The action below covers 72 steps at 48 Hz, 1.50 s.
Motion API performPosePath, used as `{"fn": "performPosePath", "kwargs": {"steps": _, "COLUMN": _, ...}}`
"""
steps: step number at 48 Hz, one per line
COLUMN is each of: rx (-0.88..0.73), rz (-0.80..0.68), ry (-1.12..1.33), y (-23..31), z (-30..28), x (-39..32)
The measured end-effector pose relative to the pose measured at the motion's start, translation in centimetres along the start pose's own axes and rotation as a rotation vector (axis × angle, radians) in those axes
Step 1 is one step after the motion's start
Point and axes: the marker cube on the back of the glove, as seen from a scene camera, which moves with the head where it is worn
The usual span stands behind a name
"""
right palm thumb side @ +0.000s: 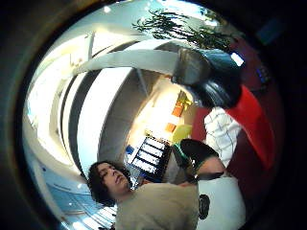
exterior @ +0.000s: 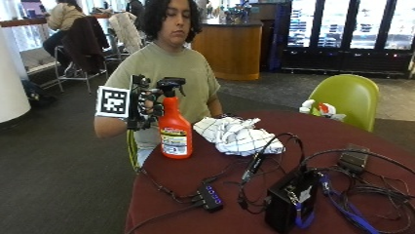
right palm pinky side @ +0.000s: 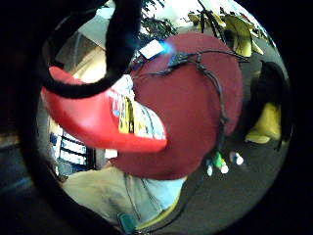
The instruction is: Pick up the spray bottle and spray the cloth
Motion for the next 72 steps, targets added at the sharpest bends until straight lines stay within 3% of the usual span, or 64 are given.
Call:
{"fn": "performPosePath", "kwargs": {"steps": 4, "rx": -0.002, "rz": -0.097, "ry": -0.001, "y": -0.2, "z": 1.1, "x": 0.7}}
{"fn": "performPosePath", "kwargs": {"steps": 8, "rx": 0.065, "rz": -0.088, "ry": -0.006, "y": -0.8, "z": 2.2, "x": 0.9}}
{"fn": "performPosePath", "kwargs": {"steps": 12, "rx": 0.184, "rz": -0.152, "ry": 0.024, "y": -2.2, "z": 3.2, "x": 0.9}}
{"fn": "performPosePath", "kwargs": {"steps": 16, "rx": 0.204, "rz": -0.212, "ry": 0.074, "y": -3.0, "z": 3.9, "x": 0.9}}
{"fn": "performPosePath", "kwargs": {"steps": 22, "rx": 0.22, "rz": -0.191, "ry": 0.082, "y": -4.5, "z": 5.9, "x": 0.8}}
{"fn": "performPosePath", "kwargs": {"steps": 35, "rx": -0.121, "rz": 0.005, "ry": -0.154, "y": -6.8, "z": 9.1, "x": -0.3}}
{"fn": "performPosePath", "kwargs": {"steps": 42, "rx": -0.074, "rz": 0.008, "ry": -0.14, "y": -6.8, "z": 9.0, "x": -0.9}}
{"fn": "performPosePath", "kwargs": {"steps": 48, "rx": -0.155, "rz": 0.02, "ry": -0.05, "y": -6.6, "z": 7.4, "x": -2.5}}
{"fn": "performPosePath", "kwargs": {"steps": 57, "rx": -0.487, "rz": 0.095, "ry": 0.156, "y": -6.6, "z": 4.9, "x": -8.3}}
{"fn": "performPosePath", "kwargs": {"steps": 72, "rx": -0.997, "rz": 0.195, "ry": 0.577, "y": -5.3, "z": 12.0, "x": -9.8}}
